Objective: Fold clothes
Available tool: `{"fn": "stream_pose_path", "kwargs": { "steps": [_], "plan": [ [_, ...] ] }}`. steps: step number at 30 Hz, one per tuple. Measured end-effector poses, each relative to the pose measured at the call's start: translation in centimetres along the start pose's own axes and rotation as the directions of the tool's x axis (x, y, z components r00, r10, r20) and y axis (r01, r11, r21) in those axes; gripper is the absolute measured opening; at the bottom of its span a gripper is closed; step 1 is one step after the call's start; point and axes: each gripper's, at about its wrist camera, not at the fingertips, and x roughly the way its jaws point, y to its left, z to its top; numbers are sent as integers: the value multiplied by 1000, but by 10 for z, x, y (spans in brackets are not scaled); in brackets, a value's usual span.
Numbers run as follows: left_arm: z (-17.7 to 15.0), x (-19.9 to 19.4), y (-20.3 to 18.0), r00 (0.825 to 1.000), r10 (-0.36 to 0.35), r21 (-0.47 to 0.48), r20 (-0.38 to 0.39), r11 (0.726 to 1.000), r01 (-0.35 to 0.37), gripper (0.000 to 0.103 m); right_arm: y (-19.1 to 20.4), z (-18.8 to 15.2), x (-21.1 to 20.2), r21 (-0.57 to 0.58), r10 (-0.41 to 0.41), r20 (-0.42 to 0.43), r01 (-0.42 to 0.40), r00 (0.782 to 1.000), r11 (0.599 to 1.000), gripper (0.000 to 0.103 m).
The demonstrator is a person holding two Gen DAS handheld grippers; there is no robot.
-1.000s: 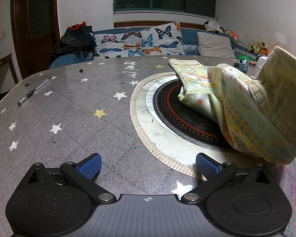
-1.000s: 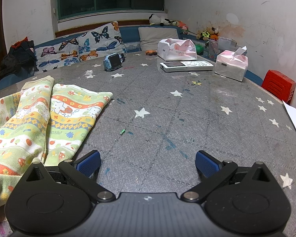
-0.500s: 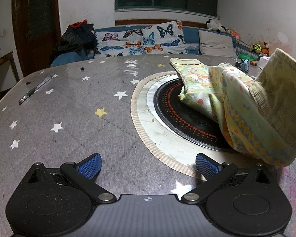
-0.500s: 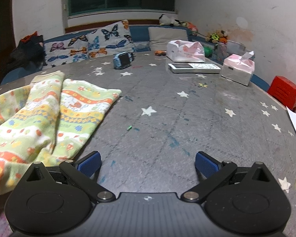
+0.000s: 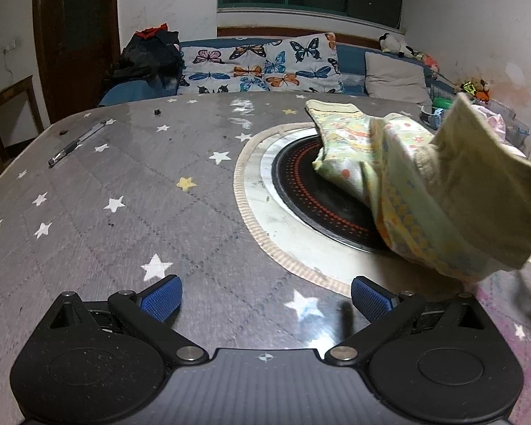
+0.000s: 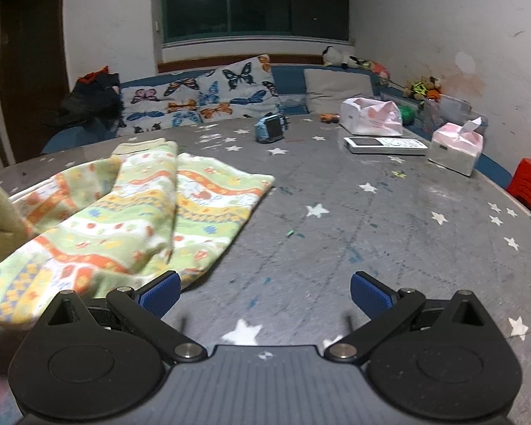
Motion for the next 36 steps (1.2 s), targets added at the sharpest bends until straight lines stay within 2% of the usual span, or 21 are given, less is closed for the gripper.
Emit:
{"fn": "stream_pose_path", "kwargs": {
  "steps": [10, 21, 36],
  "plan": [
    [-5, -18, -23, 999, -33, 44, -7, 999, 33, 103, 11, -13, -19, -59, 42, -32, -44, 999, 997, 103],
    [-13, -30, -39, 999, -27, 93, -25, 995, 29, 103, 19, -27, -39, -71, 88, -49, -91, 995, 993, 103],
    [-14, -33, -47, 998, -18, 106, -59, 994, 24, 103, 32, -31, -54, -103, 115, -36, -119, 993, 988, 103]
  ]
}}
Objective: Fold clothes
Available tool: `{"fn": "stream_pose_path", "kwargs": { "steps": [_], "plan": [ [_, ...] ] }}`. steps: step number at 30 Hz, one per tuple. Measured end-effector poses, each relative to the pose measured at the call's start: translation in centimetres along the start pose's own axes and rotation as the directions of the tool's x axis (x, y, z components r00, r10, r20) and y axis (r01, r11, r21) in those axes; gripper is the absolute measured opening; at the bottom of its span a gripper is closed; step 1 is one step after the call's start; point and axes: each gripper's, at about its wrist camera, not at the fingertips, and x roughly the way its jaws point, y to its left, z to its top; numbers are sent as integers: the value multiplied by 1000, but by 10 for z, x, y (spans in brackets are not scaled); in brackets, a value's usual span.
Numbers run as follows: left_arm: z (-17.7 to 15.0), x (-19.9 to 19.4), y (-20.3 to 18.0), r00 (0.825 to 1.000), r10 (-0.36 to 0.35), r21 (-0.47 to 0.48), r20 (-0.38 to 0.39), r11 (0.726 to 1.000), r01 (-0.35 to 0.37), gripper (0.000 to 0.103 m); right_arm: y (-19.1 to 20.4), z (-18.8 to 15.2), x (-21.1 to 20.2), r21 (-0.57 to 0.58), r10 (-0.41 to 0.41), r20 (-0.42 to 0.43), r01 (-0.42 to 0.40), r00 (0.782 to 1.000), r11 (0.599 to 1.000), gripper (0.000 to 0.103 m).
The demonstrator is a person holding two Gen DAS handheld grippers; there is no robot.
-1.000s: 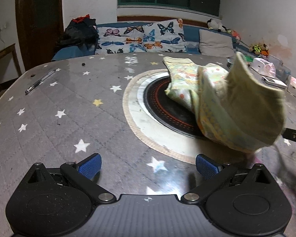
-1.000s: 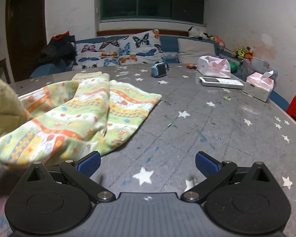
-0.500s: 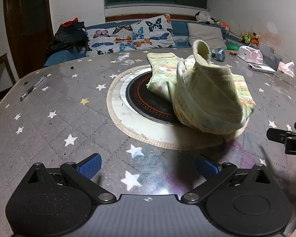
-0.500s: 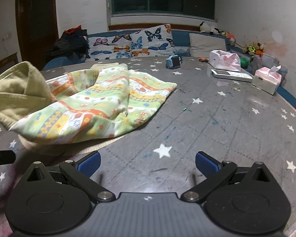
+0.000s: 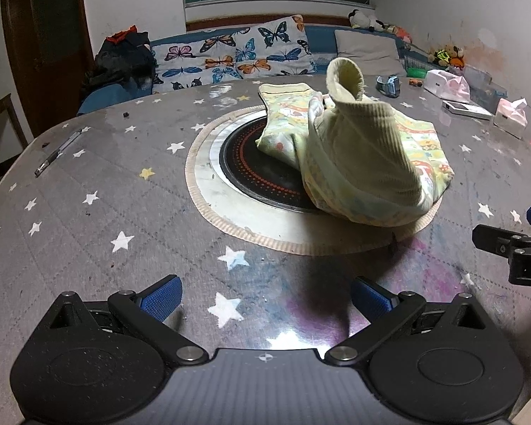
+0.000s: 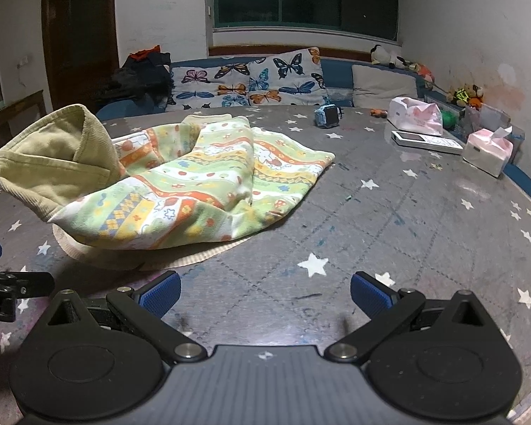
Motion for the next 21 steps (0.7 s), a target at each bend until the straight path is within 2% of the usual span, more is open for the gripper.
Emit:
{"fn": "stream_pose_path", "kwargs": {
  "steps": [21],
  "plan": [
    [12, 6, 13, 1000, 20, -23, -14, 1000, -21, 103, 13, 16, 6, -29, 31, 18, -31, 999, 999, 102]
  ]
}}
